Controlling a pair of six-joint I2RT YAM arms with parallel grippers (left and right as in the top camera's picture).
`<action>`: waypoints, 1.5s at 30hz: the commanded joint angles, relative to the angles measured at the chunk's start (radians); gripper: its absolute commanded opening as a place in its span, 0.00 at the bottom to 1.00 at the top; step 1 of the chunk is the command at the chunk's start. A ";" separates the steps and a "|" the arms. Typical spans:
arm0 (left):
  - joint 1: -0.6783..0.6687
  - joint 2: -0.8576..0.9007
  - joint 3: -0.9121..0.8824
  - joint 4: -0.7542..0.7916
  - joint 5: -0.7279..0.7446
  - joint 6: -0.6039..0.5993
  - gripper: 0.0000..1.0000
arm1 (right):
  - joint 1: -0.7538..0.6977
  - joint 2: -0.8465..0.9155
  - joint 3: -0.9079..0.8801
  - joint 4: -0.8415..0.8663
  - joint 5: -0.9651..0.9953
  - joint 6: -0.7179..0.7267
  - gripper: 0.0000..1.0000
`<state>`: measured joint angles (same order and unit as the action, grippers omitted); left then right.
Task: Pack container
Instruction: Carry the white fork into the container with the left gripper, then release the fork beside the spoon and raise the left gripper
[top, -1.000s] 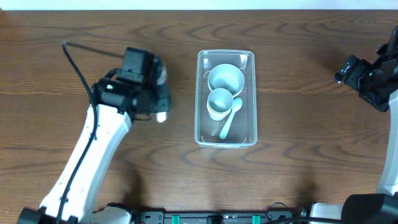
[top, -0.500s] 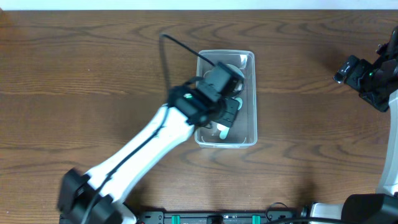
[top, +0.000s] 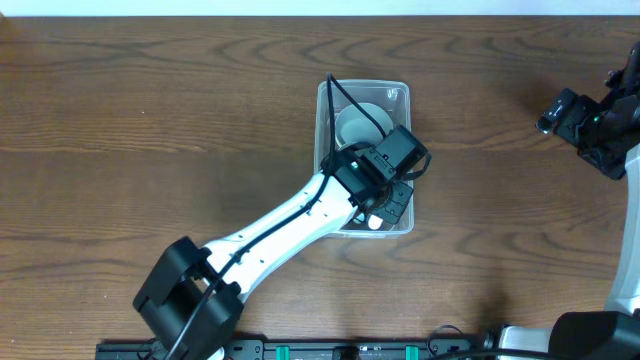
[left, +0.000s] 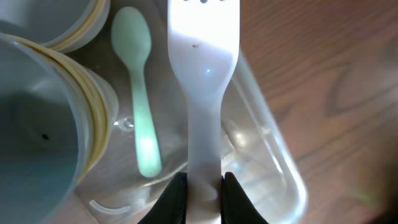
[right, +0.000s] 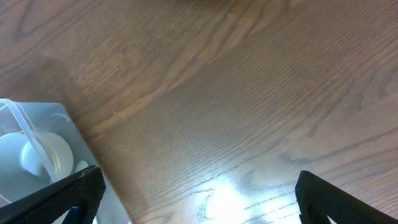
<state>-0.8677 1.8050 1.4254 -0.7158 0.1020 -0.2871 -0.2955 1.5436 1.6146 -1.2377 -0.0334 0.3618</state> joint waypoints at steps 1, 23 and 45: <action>0.011 0.010 0.006 -0.005 -0.066 -0.003 0.16 | -0.005 0.001 0.000 -0.001 0.000 -0.011 0.99; 0.079 -0.402 0.133 -0.349 -0.283 -0.040 0.69 | -0.005 0.001 0.000 -0.001 0.000 -0.011 0.99; 0.079 -0.741 0.133 -0.488 -0.456 0.044 0.98 | -0.005 0.001 0.000 -0.001 0.000 -0.011 0.99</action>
<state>-0.7925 1.0630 1.5463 -1.2011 -0.3302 -0.2661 -0.2955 1.5436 1.6146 -1.2373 -0.0334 0.3618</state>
